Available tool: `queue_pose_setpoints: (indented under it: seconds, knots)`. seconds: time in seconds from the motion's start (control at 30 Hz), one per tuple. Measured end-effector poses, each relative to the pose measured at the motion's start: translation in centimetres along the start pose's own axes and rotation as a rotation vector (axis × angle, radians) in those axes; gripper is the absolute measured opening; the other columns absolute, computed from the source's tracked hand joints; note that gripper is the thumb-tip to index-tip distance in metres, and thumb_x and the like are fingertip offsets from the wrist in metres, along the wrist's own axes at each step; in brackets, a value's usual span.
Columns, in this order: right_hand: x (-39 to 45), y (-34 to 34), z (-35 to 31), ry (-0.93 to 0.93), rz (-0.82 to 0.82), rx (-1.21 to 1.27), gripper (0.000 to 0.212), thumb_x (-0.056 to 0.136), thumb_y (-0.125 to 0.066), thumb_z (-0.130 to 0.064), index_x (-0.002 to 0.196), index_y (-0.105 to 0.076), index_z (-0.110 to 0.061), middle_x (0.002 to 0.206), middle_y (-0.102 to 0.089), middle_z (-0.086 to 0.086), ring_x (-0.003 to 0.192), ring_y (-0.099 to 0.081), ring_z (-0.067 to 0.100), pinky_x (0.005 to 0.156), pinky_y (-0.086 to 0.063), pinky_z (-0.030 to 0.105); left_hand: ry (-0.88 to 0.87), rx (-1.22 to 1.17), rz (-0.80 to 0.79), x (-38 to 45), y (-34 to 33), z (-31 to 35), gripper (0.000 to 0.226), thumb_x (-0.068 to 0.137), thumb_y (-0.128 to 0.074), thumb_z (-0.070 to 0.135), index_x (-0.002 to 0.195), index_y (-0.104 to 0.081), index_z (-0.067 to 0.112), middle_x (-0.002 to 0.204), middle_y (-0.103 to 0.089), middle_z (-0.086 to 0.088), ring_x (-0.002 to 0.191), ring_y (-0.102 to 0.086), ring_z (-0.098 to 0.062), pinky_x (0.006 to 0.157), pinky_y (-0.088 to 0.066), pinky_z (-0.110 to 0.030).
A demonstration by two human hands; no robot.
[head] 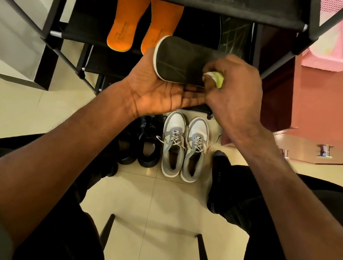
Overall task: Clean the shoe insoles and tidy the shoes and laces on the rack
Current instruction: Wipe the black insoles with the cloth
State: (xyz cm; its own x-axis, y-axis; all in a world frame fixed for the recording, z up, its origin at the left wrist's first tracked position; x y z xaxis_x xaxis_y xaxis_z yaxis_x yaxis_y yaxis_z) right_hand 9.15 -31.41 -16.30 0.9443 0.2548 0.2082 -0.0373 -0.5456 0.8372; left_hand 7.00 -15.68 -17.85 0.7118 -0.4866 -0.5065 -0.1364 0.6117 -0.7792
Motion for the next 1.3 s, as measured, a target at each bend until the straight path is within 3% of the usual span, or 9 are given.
queue_pose_setpoints:
  seconds: [0.2, 0.33, 0.53, 0.7, 0.8, 0.87, 1.03, 1.2, 1.3]
  knots:
    - [0.7, 0.3, 0.5, 0.041, -0.004, 0.014, 0.02, 0.088, -0.07, -0.022, 0.106, -0.078, -0.021, 0.103, -0.071, -0.004, 0.104, -0.065, 0.02, 0.086, -0.055, 0.044, 0.089, 0.069, -0.088, 0.3, 0.8, 0.6, 0.08, 0.097, -0.043, 0.062, 0.151, -0.045, 0.004, 0.151, -0.046, -0.024, 0.14, -0.047, -0.037, 0.122, -0.03, -0.048]
    - [0.9, 0.2, 0.9, -0.038, 0.011, 0.039, 0.026, 0.083, -0.071, -0.018, 0.106, -0.078, -0.026, 0.103, -0.07, -0.007, 0.102, -0.064, 0.022, 0.082, -0.057, 0.046, 0.039, 0.109, -0.045, 0.2, 0.6, 0.9, 0.047, 0.102, -0.037, 0.038, 0.119, -0.063, 0.003, 0.122, -0.056, -0.021, 0.107, -0.059, -0.034, 0.101, -0.043, -0.043]
    - [1.2, 0.7, 1.2, -0.218, 0.043, 0.161, 0.023, 0.086, -0.076, -0.023, 0.107, -0.078, -0.03, 0.107, -0.076, -0.012, 0.101, -0.07, 0.008, 0.088, -0.06, 0.037, -0.016, 0.145, 0.028, 0.2, 0.8, 1.1, 0.043, 0.102, -0.042, 0.031, 0.132, -0.057, 0.005, 0.129, -0.061, -0.022, 0.106, -0.061, -0.039, 0.081, -0.048, -0.038]
    - [1.2, 0.4, 1.1, -0.258, 0.066, 0.155, 0.015, 0.087, -0.075, -0.023, 0.098, -0.081, -0.031, 0.1, -0.074, -0.01, 0.096, -0.068, 0.01, 0.085, -0.059, 0.038, -0.022, 0.107, 0.062, 0.5, 0.9, 1.1, 0.054, 0.102, -0.047, 0.031, 0.147, -0.049, 0.001, 0.132, -0.059, -0.026, 0.11, -0.058, -0.04, 0.089, -0.049, -0.04]
    - [1.1, 0.1, 0.9, -0.241, 0.042, 0.153, 0.014, 0.089, -0.076, -0.021, 0.099, -0.08, -0.029, 0.102, -0.071, -0.007, 0.099, -0.066, 0.012, 0.087, -0.057, 0.039, -0.063, 0.129, 0.024, 0.7, 0.6, 1.1, 0.032, 0.102, -0.052, 0.024, 0.116, -0.071, 0.003, 0.126, -0.062, -0.023, 0.113, -0.058, -0.039, 0.092, -0.048, -0.042]
    - [1.1, 0.0, 0.7, -0.238, 0.022, 0.162, 0.013, 0.089, -0.077, -0.021, 0.098, -0.079, -0.029, 0.102, -0.072, -0.006, 0.098, -0.067, 0.012, 0.087, -0.057, 0.039, -0.069, 0.154, -0.003, 0.7, 0.6, 1.1, 0.028, 0.101, -0.05, 0.02, 0.11, -0.071, 0.003, 0.123, -0.062, -0.022, 0.11, -0.058, -0.038, 0.09, -0.047, -0.042]
    - [0.7, 0.1, 0.6, -0.29, 0.072, 0.164, 0.012, 0.091, -0.078, -0.024, 0.102, -0.078, -0.029, 0.097, -0.075, -0.01, 0.083, -0.066, 0.001, 0.074, -0.053, 0.021, -0.047, 0.111, -0.027, 0.8, 0.8, 1.0, 0.034, 0.102, -0.045, 0.024, 0.123, -0.061, 0.002, 0.128, -0.059, -0.023, 0.116, -0.054, -0.039, 0.088, -0.046, -0.042]
    - [0.2, -0.6, 0.0, -0.217, 0.034, 0.143, 0.015, 0.088, -0.076, -0.018, 0.099, -0.08, -0.027, 0.098, -0.074, -0.004, 0.093, -0.068, 0.015, 0.081, -0.058, 0.04, -0.063, 0.068, -0.047, 1.3, 0.7, 0.7, 0.036, 0.103, -0.046, 0.024, 0.131, -0.053, 0.002, 0.123, -0.059, -0.019, 0.1, -0.061, -0.03, 0.088, -0.046, -0.041]
    - [-1.1, -1.9, -2.0, -0.028, -0.025, 0.14, 0.018, 0.086, -0.071, -0.013, 0.098, -0.081, -0.022, 0.092, -0.07, -0.003, 0.091, -0.061, 0.024, 0.076, -0.053, 0.044, -0.076, -0.039, -0.018, 1.5, 1.0, 0.7, 0.029, 0.104, -0.043, 0.021, 0.121, -0.053, 0.0, 0.106, -0.06, -0.017, 0.083, -0.057, -0.024, 0.073, -0.043, -0.032]
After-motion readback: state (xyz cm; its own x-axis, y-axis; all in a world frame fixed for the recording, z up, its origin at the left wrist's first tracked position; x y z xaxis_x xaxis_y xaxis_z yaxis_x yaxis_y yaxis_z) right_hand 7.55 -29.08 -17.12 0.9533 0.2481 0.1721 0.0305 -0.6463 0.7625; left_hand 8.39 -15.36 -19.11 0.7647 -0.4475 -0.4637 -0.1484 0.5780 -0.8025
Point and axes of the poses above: each hand's wrist, its own x-axis towards the middle knuckle, its own y-axis out of the back of the hand, z = x × y, the point moved 2 cm from there along x, towards the middle knuckle
